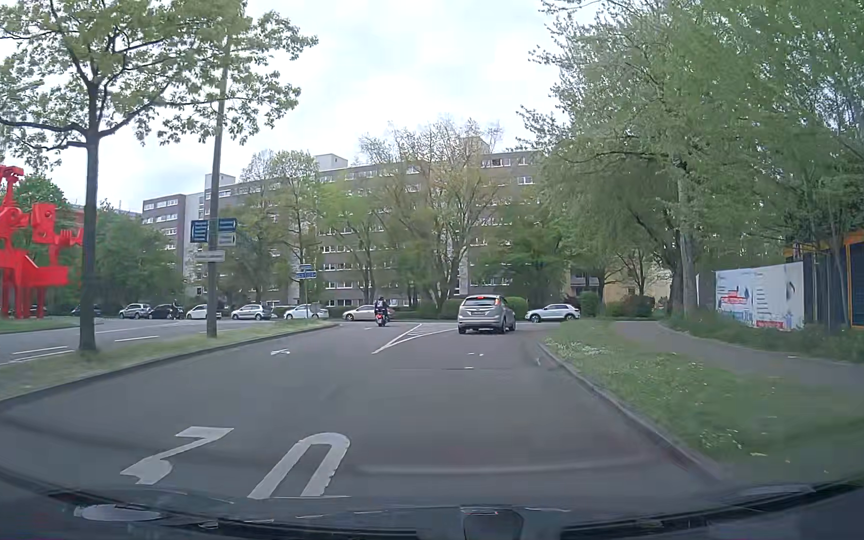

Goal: Follow the waypoints while adhering to traffic rules and regulations

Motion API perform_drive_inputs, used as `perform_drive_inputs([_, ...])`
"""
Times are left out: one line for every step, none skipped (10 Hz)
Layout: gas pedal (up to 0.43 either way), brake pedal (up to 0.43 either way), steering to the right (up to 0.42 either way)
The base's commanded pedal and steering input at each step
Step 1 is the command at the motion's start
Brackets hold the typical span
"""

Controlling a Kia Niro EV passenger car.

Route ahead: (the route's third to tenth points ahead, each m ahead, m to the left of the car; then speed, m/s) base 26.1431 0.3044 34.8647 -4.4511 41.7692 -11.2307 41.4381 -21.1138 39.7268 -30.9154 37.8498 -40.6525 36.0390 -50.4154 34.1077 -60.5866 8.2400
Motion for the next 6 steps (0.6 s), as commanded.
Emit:
perform_drive_inputs([0.000, 0.000, 0.006])
perform_drive_inputs([0.000, 0.000, 0.006])
perform_drive_inputs([0.000, 0.000, 0.006])
perform_drive_inputs([0.000, 0.000, 0.006])
perform_drive_inputs([0.000, 0.000, 0.006])
perform_drive_inputs([0.000, 0.000, 0.007])
